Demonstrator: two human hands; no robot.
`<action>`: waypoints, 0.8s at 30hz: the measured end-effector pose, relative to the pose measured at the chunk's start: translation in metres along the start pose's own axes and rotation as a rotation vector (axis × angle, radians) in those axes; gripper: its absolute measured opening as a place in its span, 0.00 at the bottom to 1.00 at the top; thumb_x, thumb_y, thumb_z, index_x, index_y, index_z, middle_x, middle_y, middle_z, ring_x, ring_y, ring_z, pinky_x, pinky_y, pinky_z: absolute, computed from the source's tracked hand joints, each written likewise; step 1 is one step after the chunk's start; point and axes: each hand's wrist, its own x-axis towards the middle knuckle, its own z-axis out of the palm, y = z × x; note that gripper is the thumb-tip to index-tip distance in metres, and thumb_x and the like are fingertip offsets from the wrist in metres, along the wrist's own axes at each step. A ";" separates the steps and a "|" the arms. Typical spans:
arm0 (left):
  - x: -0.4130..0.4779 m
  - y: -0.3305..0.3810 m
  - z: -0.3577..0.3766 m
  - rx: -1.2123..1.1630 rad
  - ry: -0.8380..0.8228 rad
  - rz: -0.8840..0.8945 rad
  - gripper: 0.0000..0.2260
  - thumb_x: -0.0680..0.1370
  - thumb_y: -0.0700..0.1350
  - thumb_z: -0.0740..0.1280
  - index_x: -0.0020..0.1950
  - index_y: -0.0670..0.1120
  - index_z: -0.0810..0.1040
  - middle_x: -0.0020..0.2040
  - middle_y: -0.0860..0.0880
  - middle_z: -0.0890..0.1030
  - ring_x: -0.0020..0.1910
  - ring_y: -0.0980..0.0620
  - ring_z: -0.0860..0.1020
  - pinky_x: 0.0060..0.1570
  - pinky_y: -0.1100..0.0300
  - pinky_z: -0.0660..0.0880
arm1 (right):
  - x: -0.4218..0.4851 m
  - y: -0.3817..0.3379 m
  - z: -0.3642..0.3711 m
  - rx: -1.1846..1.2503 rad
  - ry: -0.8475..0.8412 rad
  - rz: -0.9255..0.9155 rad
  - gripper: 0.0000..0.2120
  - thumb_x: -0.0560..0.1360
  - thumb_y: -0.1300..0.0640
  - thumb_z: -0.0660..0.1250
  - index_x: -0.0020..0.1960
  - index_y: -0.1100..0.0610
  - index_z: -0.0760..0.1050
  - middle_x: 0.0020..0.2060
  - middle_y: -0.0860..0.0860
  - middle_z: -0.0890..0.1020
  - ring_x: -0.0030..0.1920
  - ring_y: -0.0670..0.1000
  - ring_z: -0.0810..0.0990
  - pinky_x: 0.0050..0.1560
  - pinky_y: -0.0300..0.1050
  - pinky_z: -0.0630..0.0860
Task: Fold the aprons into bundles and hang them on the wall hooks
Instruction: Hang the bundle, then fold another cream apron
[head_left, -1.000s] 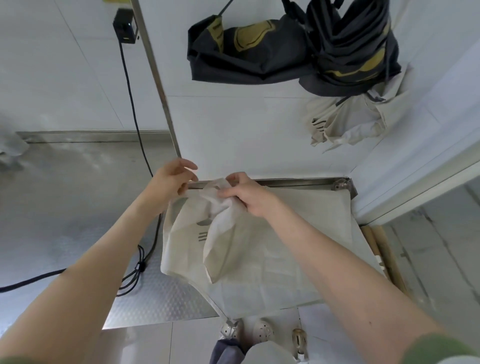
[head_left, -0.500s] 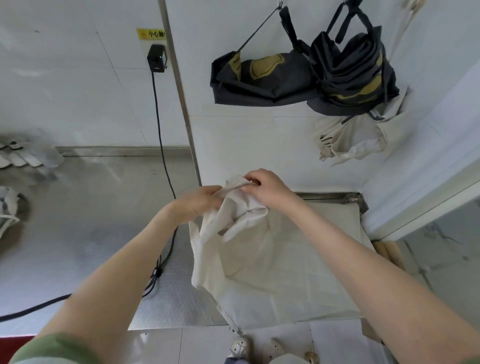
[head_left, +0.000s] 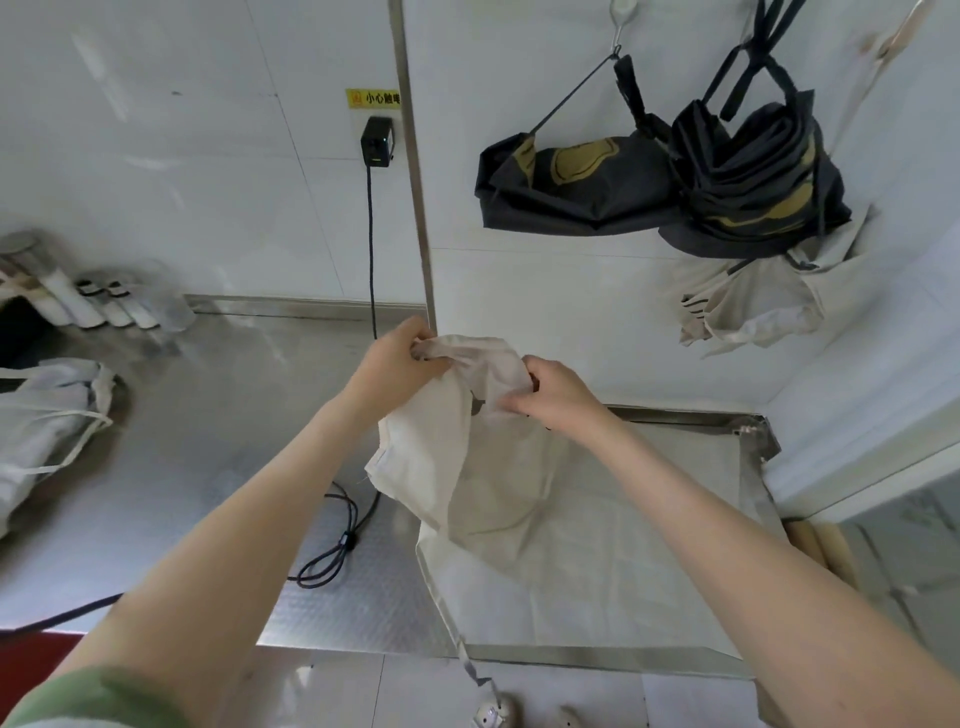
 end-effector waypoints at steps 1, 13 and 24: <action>-0.001 0.000 -0.007 -0.014 -0.074 -0.045 0.07 0.75 0.44 0.70 0.45 0.47 0.72 0.36 0.52 0.74 0.33 0.54 0.71 0.31 0.62 0.67 | 0.000 -0.003 0.001 0.004 0.041 -0.021 0.08 0.72 0.57 0.69 0.47 0.58 0.71 0.37 0.48 0.75 0.36 0.49 0.73 0.33 0.41 0.67; -0.018 -0.018 -0.039 -0.188 -0.042 -0.092 0.11 0.81 0.38 0.57 0.56 0.50 0.76 0.40 0.52 0.77 0.26 0.63 0.72 0.24 0.70 0.65 | 0.002 -0.014 0.033 -0.257 0.246 -0.303 0.15 0.78 0.50 0.63 0.58 0.59 0.65 0.47 0.50 0.72 0.41 0.51 0.70 0.39 0.47 0.68; -0.022 -0.041 -0.059 -0.281 0.017 -0.172 0.11 0.83 0.43 0.59 0.45 0.54 0.77 0.39 0.50 0.79 0.34 0.55 0.76 0.31 0.65 0.71 | -0.012 -0.022 0.069 -0.201 0.171 -0.293 0.15 0.72 0.69 0.57 0.58 0.60 0.65 0.48 0.52 0.73 0.49 0.57 0.74 0.39 0.45 0.61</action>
